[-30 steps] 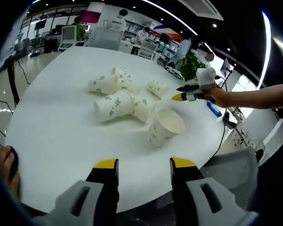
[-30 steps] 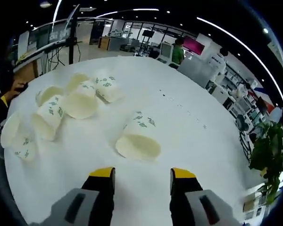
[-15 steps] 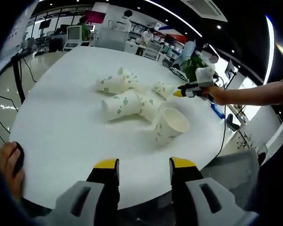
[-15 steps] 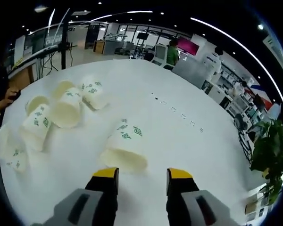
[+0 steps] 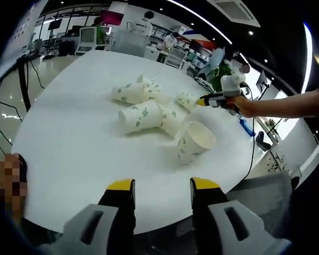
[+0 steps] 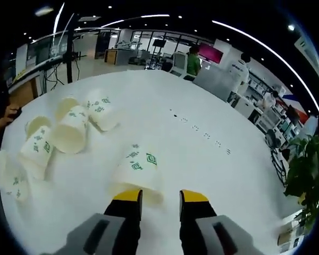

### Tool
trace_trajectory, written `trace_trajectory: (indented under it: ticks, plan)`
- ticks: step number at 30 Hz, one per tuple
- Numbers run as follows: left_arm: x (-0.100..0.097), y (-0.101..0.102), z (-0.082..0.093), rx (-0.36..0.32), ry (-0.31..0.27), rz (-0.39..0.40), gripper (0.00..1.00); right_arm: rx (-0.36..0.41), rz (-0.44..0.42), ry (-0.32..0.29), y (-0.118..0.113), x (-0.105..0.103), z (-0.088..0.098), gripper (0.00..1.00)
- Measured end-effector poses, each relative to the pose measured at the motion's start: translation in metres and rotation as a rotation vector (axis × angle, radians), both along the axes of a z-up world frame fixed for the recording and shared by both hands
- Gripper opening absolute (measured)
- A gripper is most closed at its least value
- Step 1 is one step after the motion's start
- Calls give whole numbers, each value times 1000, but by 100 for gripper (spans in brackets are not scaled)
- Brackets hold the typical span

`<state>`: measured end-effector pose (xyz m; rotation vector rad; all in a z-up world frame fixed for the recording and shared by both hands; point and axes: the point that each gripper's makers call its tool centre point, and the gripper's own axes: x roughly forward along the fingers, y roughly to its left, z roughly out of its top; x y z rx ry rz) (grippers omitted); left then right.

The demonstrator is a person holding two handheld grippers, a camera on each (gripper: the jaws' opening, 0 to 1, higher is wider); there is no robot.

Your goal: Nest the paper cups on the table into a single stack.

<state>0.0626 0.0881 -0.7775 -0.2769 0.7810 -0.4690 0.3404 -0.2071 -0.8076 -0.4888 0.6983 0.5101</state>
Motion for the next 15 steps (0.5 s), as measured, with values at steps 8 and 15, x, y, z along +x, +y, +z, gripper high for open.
trace_trajectory:
  ticks: [8,15]
  plan:
    - [-3,4,10,-2,-4,14,39,1,-5,-4,6,0,6,3]
    - [-5,7,13,-11,-16,37,37,5,-6,5,10,-1,11,0]
